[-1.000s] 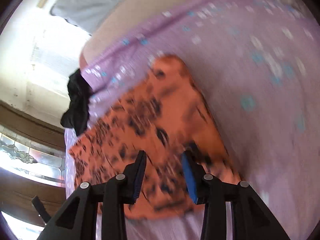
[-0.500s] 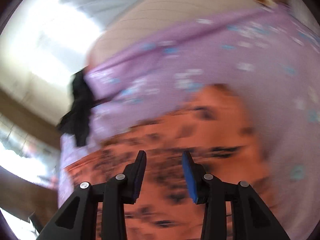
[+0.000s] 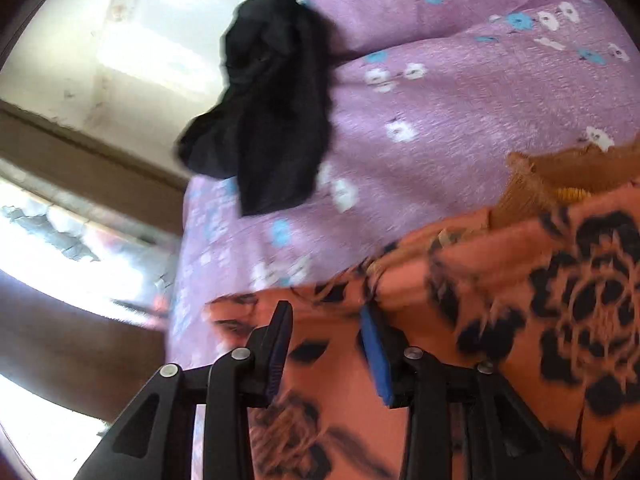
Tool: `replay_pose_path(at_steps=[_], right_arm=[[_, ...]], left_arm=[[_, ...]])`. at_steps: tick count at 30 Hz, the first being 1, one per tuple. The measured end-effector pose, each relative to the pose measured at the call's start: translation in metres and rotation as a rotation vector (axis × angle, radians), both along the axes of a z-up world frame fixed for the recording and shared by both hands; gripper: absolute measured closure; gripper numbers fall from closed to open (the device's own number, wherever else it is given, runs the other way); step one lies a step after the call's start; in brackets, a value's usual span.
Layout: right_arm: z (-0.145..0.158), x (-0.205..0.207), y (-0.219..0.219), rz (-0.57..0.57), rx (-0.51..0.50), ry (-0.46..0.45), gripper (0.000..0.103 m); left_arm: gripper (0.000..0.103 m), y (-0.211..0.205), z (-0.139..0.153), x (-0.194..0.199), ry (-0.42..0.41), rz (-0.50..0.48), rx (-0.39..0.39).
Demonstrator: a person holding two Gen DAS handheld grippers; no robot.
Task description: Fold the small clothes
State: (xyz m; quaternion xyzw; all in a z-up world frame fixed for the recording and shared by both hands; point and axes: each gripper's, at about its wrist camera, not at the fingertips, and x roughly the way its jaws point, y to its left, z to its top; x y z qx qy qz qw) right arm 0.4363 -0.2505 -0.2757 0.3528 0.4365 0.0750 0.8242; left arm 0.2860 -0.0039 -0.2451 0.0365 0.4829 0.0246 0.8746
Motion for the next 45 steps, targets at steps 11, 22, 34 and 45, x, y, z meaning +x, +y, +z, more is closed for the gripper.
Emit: replay_pose_path(at_steps=[11, 22, 34, 45], right_arm=[[0.109, -0.203, -0.085, -0.004, -0.293, -0.11, 0.051], [0.188, -0.437, -0.115, -0.316, -0.619, -0.518, 0.036], [0.183, -0.493, -0.11, -0.354, -0.547, -0.576, 0.017], [0.187, -0.504, -0.096, -0.311, -0.685, -0.685, 0.017]], left_arm=[[0.023, -0.047, 0.05, -0.056, -0.232, -0.176, -0.068], [0.005, -0.09, 0.116, -0.177, -0.489, -0.269, -0.124], [0.0, -0.104, 0.169, -0.273, -0.611, -0.346, -0.061], [0.0, -0.124, 0.171, -0.281, -0.604, -0.274, 0.034]])
